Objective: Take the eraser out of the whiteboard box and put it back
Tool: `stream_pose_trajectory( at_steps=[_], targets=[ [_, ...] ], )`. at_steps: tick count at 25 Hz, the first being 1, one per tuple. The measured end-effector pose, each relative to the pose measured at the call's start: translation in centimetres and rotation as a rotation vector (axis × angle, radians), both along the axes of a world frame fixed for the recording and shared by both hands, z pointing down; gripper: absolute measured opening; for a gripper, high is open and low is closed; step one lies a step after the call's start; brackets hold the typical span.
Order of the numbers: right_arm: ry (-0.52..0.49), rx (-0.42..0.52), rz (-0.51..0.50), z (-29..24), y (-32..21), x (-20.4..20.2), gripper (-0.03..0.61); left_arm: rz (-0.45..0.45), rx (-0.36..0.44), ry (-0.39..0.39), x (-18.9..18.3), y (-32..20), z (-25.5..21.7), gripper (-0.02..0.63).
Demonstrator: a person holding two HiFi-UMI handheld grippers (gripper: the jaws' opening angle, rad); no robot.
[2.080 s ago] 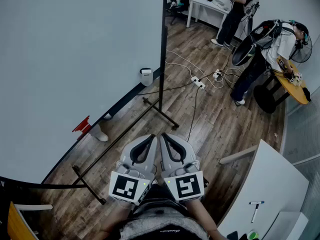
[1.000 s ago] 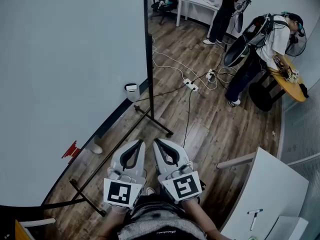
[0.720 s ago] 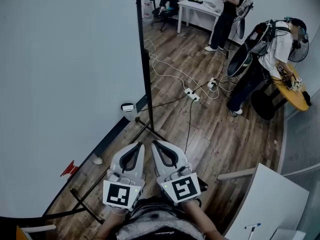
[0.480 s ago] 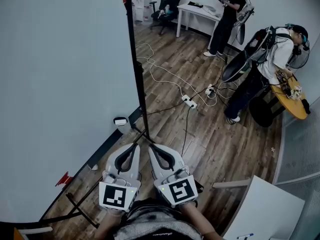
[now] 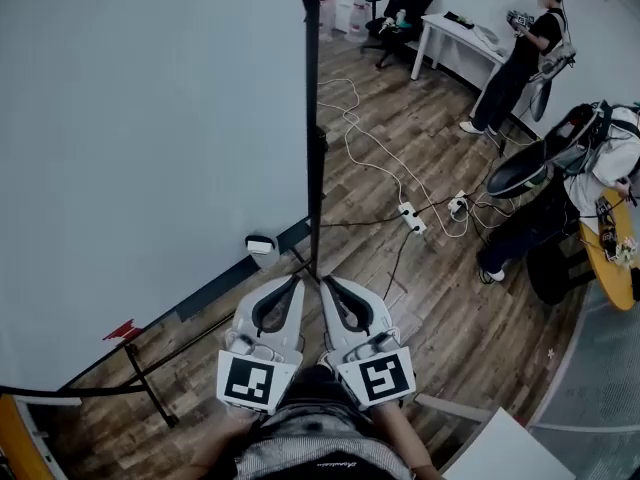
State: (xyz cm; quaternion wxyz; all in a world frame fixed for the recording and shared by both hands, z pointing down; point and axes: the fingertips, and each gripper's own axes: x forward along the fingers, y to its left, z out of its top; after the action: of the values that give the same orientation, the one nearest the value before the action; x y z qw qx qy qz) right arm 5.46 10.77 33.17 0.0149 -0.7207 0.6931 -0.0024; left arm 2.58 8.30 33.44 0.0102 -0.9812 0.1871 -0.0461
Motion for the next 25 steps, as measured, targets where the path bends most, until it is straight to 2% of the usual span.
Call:
stream_pose_trajectory(
  at_steps=[5, 9, 12, 15, 17, 22, 25],
  targets=[
    [0.023, -0.027, -0.095, 1.2, -2.9, -0.6, 0.002, -0.091, -0.048, 0.029, -1.3, -2.5, 0.6, 0.002],
    [-0.001, -0.030, -0.139, 1.5, -4.6, -1.1, 0.002, -0.148, -0.027, -0.015, -2.1, -4.6, 1.3, 0.002],
    [0.002, -0.032, -0.132, 1.1, -5.6, -0.2, 0.002, -0.121, -0.018, -0.001, -1.1, -5.6, 1.2, 0.002],
    [0.019, -0.049, -0.124, 1.4, -7.8, -0.3, 0.002, -0.082, -0.043, 0.015, -0.9, -7.5, 0.7, 0.002],
    [0.012, -0.055, -0.131, 1.3, -9.0, -0.9, 0.002, -0.079, -0.059, 0.014, -1.5, -8.6, 0.6, 0.002],
    [0.025, -0.041, -0.121, 0.4, -11.0, -0.7, 0.002, -0.076, -0.014, 0.025, -1.1, -11.0, 0.0, 0.002],
    [0.021, -0.049, -0.117, 0.4, -13.6, -1.5, 0.002, -0.094, -0.027, 0.039, -1.9, -13.6, 0.2, 0.002]
  ],
)
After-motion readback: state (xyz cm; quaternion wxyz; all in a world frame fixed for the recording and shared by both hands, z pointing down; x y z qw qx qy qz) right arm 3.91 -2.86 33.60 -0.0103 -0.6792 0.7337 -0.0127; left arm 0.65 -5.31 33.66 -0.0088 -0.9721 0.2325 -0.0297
